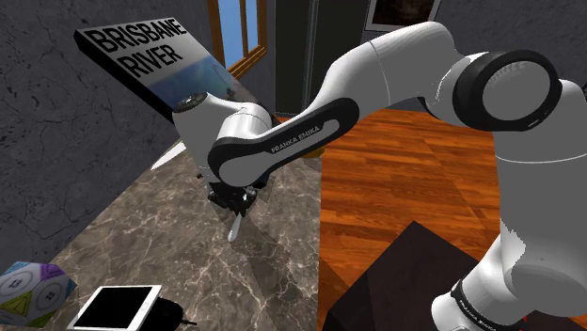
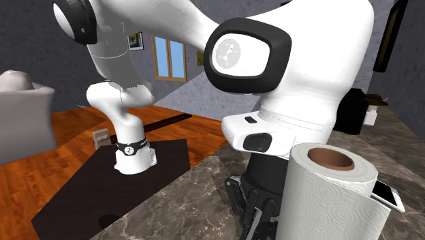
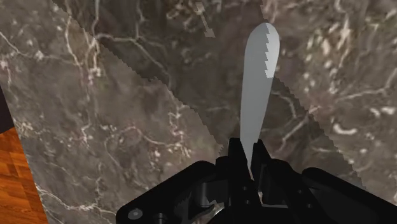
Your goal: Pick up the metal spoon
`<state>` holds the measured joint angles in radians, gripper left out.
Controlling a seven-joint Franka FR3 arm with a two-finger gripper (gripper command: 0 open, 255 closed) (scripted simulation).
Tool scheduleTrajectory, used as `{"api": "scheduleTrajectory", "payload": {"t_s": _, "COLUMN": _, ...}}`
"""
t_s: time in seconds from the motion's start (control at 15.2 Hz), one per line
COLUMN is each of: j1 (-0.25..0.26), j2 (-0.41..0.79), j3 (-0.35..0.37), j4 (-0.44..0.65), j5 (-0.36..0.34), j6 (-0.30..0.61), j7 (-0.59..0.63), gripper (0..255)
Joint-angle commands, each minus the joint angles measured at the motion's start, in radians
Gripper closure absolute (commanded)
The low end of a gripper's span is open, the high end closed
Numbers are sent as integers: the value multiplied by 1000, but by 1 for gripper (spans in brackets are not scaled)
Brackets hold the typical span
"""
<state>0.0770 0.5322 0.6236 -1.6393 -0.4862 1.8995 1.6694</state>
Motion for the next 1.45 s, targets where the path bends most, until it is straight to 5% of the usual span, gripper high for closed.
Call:
{"api": "scheduleTrajectory", "payload": {"t_s": 0.0, "j1": 0, "j2": 0, "j3": 0, "j4": 0, "j5": 0, "j6": 0, "j7": 0, "gripper": 255}}
{"api": "scheduleTrajectory", "payload": {"t_s": 1.39, "j1": -3, "j2": -67, "j3": 27, "j4": 108, "j5": 53, "j6": -158, "j7": -52, "gripper": 255}}
